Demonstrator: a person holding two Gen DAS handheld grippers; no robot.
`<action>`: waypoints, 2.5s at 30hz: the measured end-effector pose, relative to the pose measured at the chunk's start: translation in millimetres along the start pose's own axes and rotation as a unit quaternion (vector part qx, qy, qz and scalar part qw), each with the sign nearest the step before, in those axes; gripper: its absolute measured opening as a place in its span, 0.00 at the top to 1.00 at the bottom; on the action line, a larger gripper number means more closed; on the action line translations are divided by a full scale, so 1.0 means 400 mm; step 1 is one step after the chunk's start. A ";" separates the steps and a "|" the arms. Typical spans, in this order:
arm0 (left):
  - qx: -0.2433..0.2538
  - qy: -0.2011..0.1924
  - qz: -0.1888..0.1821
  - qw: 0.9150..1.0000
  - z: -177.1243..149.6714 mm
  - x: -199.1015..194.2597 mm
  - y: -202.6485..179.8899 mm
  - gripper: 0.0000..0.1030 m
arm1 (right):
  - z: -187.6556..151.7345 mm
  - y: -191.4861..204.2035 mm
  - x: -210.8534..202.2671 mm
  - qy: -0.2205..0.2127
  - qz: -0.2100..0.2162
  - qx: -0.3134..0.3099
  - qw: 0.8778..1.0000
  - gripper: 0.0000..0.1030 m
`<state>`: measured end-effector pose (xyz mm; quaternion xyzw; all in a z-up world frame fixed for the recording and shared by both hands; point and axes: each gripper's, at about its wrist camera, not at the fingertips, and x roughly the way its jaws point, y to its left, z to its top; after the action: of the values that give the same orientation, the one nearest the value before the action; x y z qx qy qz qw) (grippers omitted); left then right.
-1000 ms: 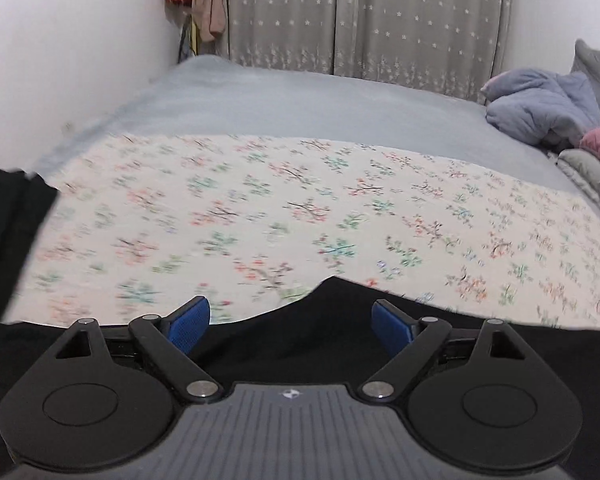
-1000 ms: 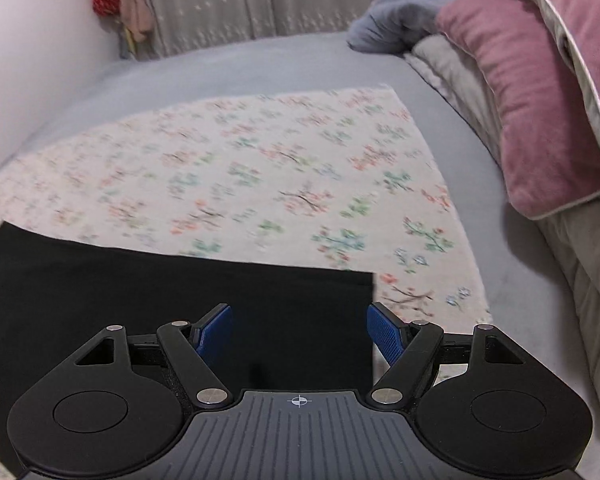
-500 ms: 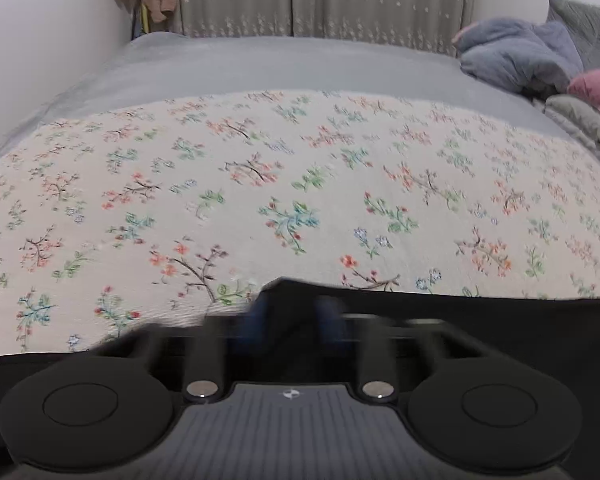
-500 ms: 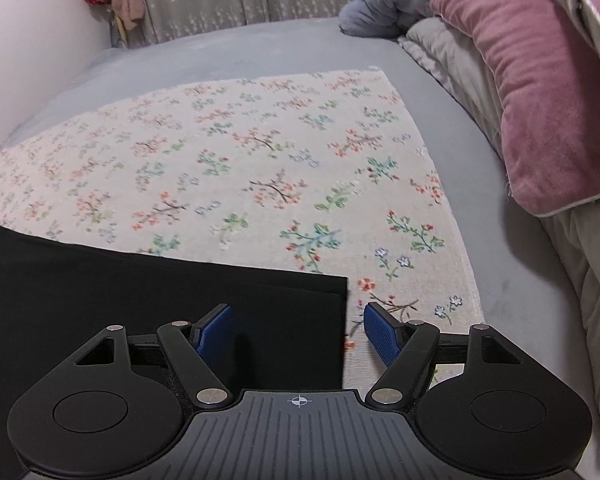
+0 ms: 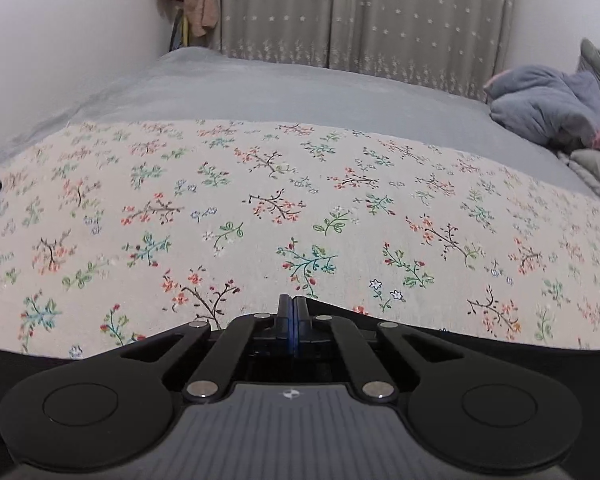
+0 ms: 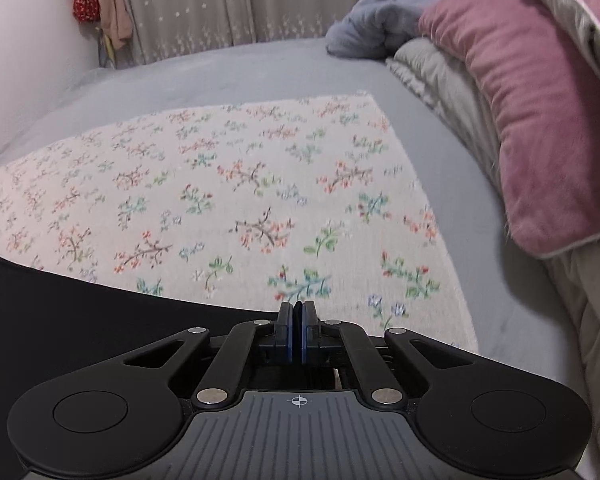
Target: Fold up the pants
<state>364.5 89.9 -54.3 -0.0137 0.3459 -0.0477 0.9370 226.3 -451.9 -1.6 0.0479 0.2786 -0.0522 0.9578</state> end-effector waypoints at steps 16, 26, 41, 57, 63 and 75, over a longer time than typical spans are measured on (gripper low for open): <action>-0.046 -0.002 0.030 0.998 0.035 -0.094 -0.006 0.43 | 0.017 0.024 -0.064 -0.030 -0.057 -0.012 0.998 0.60; -0.016 0.024 0.010 1.000 -0.083 -0.248 -0.122 0.43 | -0.097 0.305 -0.105 -0.014 0.046 -0.108 0.993 0.57; 0.037 0.048 0.023 0.998 -0.366 -0.374 -0.172 0.38 | -0.289 0.533 -0.135 0.018 0.095 -0.221 0.971 0.50; 0.032 0.050 0.022 0.998 -0.431 -0.442 -0.174 0.36 | -0.349 0.327 -0.204 0.020 0.030 -0.103 0.994 0.43; 0.029 0.052 0.009 0.998 -0.462 -0.456 -0.179 0.36 | -0.368 0.238 -0.233 0.028 -0.016 -0.050 0.998 0.43; 0.013 0.055 -0.033 0.998 -0.453 -0.471 -0.187 0.36 | -0.386 0.037 -0.364 -0.022 -0.009 0.165 0.986 0.42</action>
<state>98.6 35.5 -65.9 -0.0102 0.3958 -0.0840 0.9144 24.3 -407.7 -51.9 0.2019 0.2454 -0.1072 0.9421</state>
